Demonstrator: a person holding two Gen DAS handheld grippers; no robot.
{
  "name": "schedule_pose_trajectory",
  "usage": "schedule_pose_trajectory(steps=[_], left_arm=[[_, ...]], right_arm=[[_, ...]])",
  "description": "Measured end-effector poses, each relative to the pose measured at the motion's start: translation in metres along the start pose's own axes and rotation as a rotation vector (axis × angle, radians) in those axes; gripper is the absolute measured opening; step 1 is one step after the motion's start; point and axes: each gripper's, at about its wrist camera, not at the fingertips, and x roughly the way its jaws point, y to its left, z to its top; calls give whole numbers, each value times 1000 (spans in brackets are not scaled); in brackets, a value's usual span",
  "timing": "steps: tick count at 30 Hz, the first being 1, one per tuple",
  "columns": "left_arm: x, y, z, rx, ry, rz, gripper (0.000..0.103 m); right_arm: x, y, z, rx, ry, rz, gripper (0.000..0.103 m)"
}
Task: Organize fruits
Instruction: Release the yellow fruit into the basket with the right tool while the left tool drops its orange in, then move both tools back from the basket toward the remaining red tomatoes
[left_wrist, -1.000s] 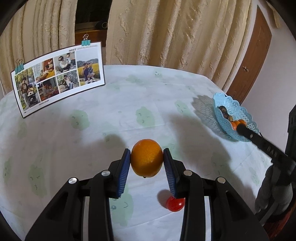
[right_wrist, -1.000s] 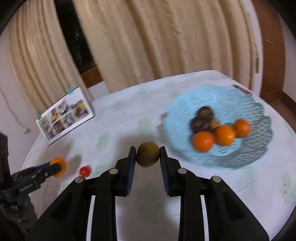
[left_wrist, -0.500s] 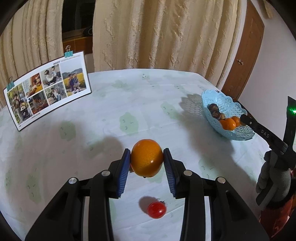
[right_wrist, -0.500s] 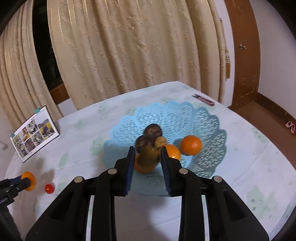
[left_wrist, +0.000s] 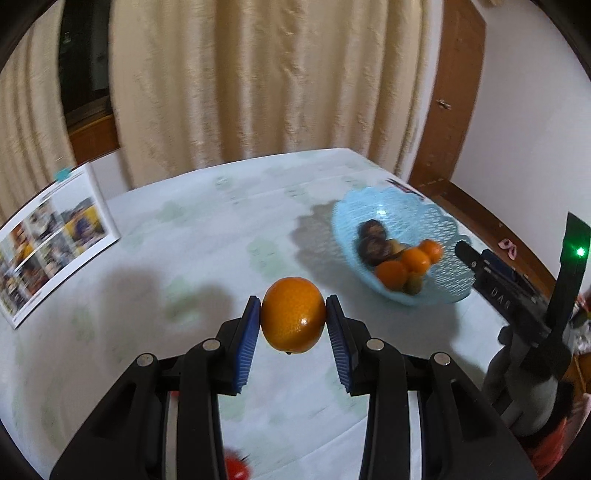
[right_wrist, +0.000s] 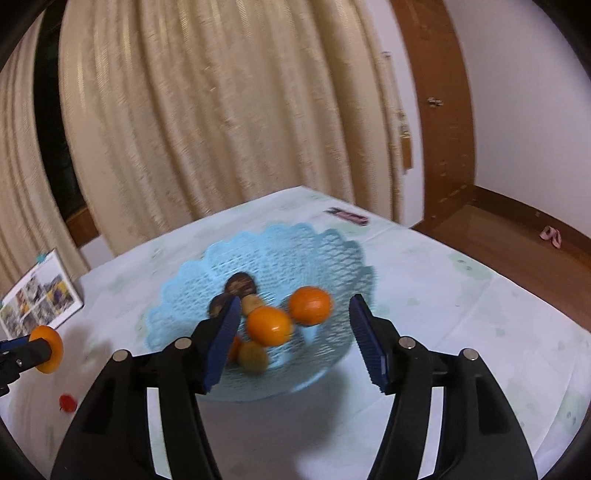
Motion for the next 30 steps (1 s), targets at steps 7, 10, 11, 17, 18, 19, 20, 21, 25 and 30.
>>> schedule_pose_trajectory(steps=[7,10,11,17,18,19,20,21,25,30], left_arm=[[39,-48,25,68,25,-68,37],[56,-63,31,80,37,-92,37],[61,-66,33,80,40,-98,37],[76,-73,41,59,42,-116,64],[74,-71,42,53,27,-114,67],[71,-68,43,50,16,-111,67],[69,-66,44,47,12,-108,68],[65,-62,44,40,7,-104,69],[56,-53,47,18,-11,-79,72],[44,-47,46,20,-38,-35,76]], right_arm=[[-3,-20,-2,85,-17,-21,65],[-6,-28,-1,123,-32,-30,71],[-7,-30,-1,130,-35,-35,71],[-7,-35,-2,150,-32,-39,72],[-7,-35,-1,150,-32,-38,74],[-7,-35,-1,151,-34,-35,75],[-8,-35,-1,152,-37,-33,76],[-9,-35,-1,153,-40,-33,76],[-10,-36,-1,163,-49,-35,76],[-11,-37,-1,167,-57,-42,77]])
